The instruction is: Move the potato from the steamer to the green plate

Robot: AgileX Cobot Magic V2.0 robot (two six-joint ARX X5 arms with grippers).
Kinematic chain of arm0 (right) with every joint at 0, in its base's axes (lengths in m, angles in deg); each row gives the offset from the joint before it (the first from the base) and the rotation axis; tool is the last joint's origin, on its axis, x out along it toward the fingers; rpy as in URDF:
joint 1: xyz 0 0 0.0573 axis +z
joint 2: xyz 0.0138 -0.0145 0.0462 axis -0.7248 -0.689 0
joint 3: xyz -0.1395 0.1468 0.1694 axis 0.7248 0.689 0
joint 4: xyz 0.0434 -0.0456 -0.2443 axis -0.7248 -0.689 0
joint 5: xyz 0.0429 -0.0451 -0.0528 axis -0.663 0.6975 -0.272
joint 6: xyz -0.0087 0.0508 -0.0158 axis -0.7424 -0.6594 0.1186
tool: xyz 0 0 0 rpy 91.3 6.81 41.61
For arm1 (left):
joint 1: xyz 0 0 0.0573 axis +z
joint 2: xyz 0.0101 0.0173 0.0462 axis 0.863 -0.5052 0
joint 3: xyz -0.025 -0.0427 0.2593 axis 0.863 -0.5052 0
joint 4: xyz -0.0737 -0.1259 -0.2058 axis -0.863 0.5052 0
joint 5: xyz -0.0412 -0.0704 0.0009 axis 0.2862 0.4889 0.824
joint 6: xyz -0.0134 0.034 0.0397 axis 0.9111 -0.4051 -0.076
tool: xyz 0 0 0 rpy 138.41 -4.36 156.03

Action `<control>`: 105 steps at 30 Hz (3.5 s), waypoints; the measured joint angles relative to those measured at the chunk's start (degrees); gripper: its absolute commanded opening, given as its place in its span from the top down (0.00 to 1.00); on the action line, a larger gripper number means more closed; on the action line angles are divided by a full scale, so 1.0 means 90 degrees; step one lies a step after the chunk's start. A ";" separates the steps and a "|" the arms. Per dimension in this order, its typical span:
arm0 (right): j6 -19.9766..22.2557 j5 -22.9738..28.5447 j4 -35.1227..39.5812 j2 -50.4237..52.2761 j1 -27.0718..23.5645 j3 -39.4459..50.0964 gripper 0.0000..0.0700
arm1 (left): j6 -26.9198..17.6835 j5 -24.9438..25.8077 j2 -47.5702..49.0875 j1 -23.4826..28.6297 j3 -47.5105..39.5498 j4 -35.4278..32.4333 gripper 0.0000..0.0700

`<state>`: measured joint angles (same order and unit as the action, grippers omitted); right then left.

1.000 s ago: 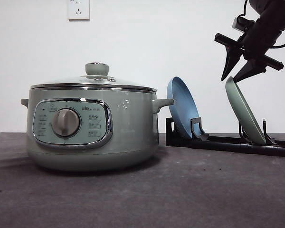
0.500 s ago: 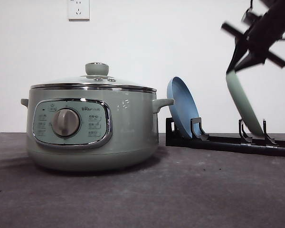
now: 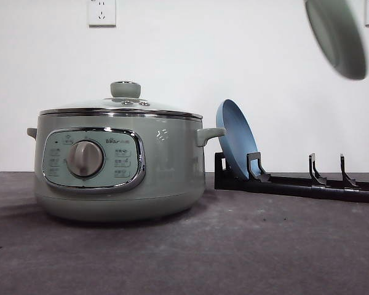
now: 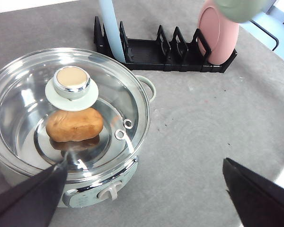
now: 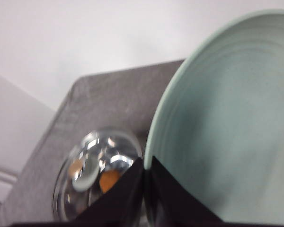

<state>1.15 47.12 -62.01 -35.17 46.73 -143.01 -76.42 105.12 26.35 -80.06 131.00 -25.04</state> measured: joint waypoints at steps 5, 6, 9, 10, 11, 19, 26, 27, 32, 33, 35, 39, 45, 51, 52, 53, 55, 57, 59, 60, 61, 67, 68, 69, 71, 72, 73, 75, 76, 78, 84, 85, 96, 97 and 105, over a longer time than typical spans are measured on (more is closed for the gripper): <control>0.1104 0.0479 -0.1100 0.0895 0.0453 0.0000 1.00 | 0.0000 0.0000 0.0000 0.0000 0.0000 0.0000 0.06; 0.1326 0.0690 -0.1358 0.1059 0.0627 0.0000 1.00 | 0.0000 0.0000 0.0000 0.0000 0.0000 0.0000 0.06; 0.1754 0.1260 -0.1990 0.1454 0.1246 0.0002 1.00 | 0.0000 0.0000 0.0000 0.0000 0.0000 0.0000 0.06; 0.1838 0.1439 -0.2133 0.1563 0.1484 0.0002 1.00 | 0.0000 0.0000 0.0000 0.0000 0.0000 0.0000 0.06; 0.1898 0.1620 -0.2234 0.1657 0.1723 0.0002 1.00 | 0.0000 0.0000 0.0000 0.0000 0.0000 0.0000 0.06; 0.1924 0.3285 -0.3164 0.2007 0.3543 0.0004 1.00 | 0.0000 0.0000 0.0000 0.0000 0.0000 -0.0001 0.06; 0.1645 0.4079 -0.3272 0.2011 0.4754 0.0530 1.00 | 0.0000 0.0000 0.0000 0.0000 0.0000 -0.0002 0.06; 0.1599 0.4213 -0.3272 0.2012 0.4911 0.0709 1.00 | 0.0000 0.0000 0.0000 0.0000 0.0000 -0.0001 0.06; 0.1333 0.4825 -0.3211 0.2014 0.5585 0.1891 1.00 | 0.0000 0.0000 0.0000 0.0000 0.0000 0.0000 0.06; 0.1258 0.4892 -0.3088 0.2018 0.5717 0.2177 1.00 | 0.0000 0.0000 0.0000 0.0000 0.0000 0.0000 0.06; 0.1120 0.4986 -0.2791 0.2017 0.5949 0.2698 1.00 | 0.0002 0.0000 0.0000 0.0000 0.0000 0.0000 0.06; 0.0840 0.5136 -0.1898 0.1991 0.6278 0.3718 1.00 | 0.0002 0.0000 0.0000 0.0000 0.0000 0.0000 0.06; 0.0477 0.5165 -0.0783 0.1430 0.6498 0.4882 1.00 | 0.0002 0.0000 0.0000 0.0000 0.0000 0.0000 0.06; 0.0333 0.5368 0.0240 0.0624 0.6611 0.5364 1.00 | 0.0001 0.0000 0.0000 0.0000 0.0000 0.0000 0.06; 0.0317 0.5444 0.0372 0.0482 0.6630 0.5365 1.00 | 0.0002 0.0000 0.0000 0.0000 0.0000 0.0000 0.06; 0.0300 0.5552 0.0458 0.0363 0.6647 0.5365 1.00 | 0.0000 0.0000 0.0000 0.0000 0.0000 0.0000 0.06; 0.0282 0.5775 0.0520 0.0132 0.6687 0.5365 1.00 | 0.0000 0.0000 0.0000 0.0000 0.0000 0.0000 0.06; 0.0275 0.5831 0.0539 -0.0074 0.6693 0.5365 1.00 | 0.0002 0.0000 0.0000 0.0000 0.0000 0.0000 0.06; 0.0272 0.5728 0.0558 -0.0228 0.6697 0.5365 1.00 | 0.0002 0.0000 0.0000 0.0000 0.0000 0.0000 0.06; 0.0272 0.5634 0.0574 -0.0279 0.6698 0.5365 0.99 | 0.0002 0.0000 0.0000 0.0000 0.0000 0.0000 0.06; 0.0273 0.5548 0.0599 -0.0317 0.6698 0.5365 0.98 | 0.0002 0.0000 0.0000 0.0000 0.0000 0.0000 0.06; 0.0255 0.5393 0.0828 -0.0345 0.6705 0.5359 0.50 | 0.0000 0.0000 0.0000 0.0000 0.0000 0.0000 0.06; 0.0251 0.5355 0.0795 -0.0333 0.6688 0.5348 0.39 | 0.0002 0.0000 0.0000 0.0000 0.0000 0.0000 0.06; 0.0238 0.5290 0.0751 -0.0305 0.6655 0.5319 0.30 | 0.0001 0.0000 0.0000 0.0000 0.0000 0.0000 0.06; 0.0192 0.5071 0.0648 -0.0211 0.6574 0.5205 0.19 | 0.0000 0.0000 0.0000 0.0000 0.0000 -0.0002 0.06; 0.0157 0.4906 0.0616 -0.0128 0.6511 0.5114 0.16 | 0.0000 0.0000 0.0000 0.0000 0.0000 -0.0002 0.06; 0.0125 0.4730 0.0593 -0.0026 0.6432 0.5010 0.14 | 0.0000 0.0000 0.0000 0.0000 0.0000 -0.0005 0.06; 0.0094 0.4415 0.0537 0.0226 0.6217 0.4780 0.11 | 0.0000 0.0000 0.0000 0.0000 0.0000 -0.0042 0.06; 0.0087 0.4285 0.0503 0.0364 0.6083 0.4663 0.11 | 0.0000 0.0000 0.0000 0.0000 0.0000 -0.0085 0.06; 0.0088 0.4109 0.0442 0.0641 0.5773 0.4463 0.11 | -0.0001 0.0000 0.0000 0.0000 0.0000 -0.0204 0.06; 0.0280 0.3416 0.0321 0.1698 0.4412 0.4145 0.11 | -0.0047 -0.0001 -0.0017 0.0000 0.0000 -0.0307 0.06; 0.0340 0.3242 0.0333 0.1911 0.4128 0.4136 0.11 | -0.0052 -0.0002 -0.0030 0.0000 0.0000 -0.0306 0.06; 0.1119 0.1471 -0.0431 0.3932 0.1540 0.4131 0.11 | -0.0109 -0.0029 -0.0401 0.0000 0.0002 -0.0293 0.06; 0.1142 0.1306 -0.0511 0.4051 0.1461 0.4131 0.11 | -0.0117 -0.0047 -0.0436 0.0000 0.0002 -0.0291 0.06; 0.1179 0.0992 -0.0700 0.4824 0.1420 0.4131 0.11 | -0.0121 -0.0078 -0.1109 0.0000 0.0099 -0.0150 0.06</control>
<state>11.77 56.05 -68.31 8.24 59.51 -105.84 -77.51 104.41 16.37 -80.06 131.88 -26.40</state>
